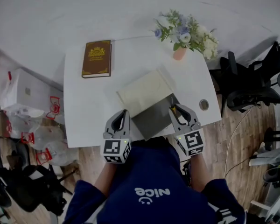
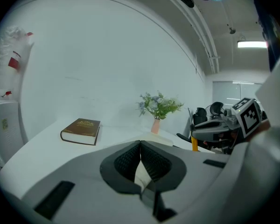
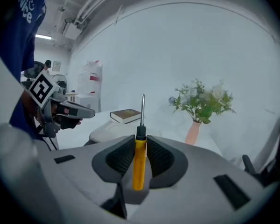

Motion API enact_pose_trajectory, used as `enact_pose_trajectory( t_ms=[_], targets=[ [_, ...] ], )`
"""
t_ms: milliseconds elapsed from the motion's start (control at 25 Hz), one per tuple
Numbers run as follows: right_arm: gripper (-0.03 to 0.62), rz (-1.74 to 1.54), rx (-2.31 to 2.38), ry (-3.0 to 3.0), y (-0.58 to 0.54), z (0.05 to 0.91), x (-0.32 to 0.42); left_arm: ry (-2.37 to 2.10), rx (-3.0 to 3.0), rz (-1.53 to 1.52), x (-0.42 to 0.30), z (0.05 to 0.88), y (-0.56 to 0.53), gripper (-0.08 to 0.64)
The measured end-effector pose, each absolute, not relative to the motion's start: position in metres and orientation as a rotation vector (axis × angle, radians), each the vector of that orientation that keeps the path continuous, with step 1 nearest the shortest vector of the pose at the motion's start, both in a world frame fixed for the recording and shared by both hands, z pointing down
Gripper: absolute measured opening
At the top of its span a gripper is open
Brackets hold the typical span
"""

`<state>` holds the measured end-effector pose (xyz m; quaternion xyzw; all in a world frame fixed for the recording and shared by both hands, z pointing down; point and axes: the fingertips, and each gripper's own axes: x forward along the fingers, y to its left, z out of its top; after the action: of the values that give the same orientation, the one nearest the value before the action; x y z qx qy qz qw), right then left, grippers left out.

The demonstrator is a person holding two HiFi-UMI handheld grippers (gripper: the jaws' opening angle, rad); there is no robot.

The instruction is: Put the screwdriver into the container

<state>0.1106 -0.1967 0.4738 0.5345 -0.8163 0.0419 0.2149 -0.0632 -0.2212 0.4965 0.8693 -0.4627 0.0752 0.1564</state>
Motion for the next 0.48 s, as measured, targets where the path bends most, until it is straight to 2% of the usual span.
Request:
enact_pose_trajectory(
  t_ms=[480],
  targets=[
    [0.094, -0.137, 0.947, -2.262, -0.211, 0.497, 0.091, -1.453, 2.412, 0.222, -0.058, 0.487, -0.228, 0.017]
  ],
)
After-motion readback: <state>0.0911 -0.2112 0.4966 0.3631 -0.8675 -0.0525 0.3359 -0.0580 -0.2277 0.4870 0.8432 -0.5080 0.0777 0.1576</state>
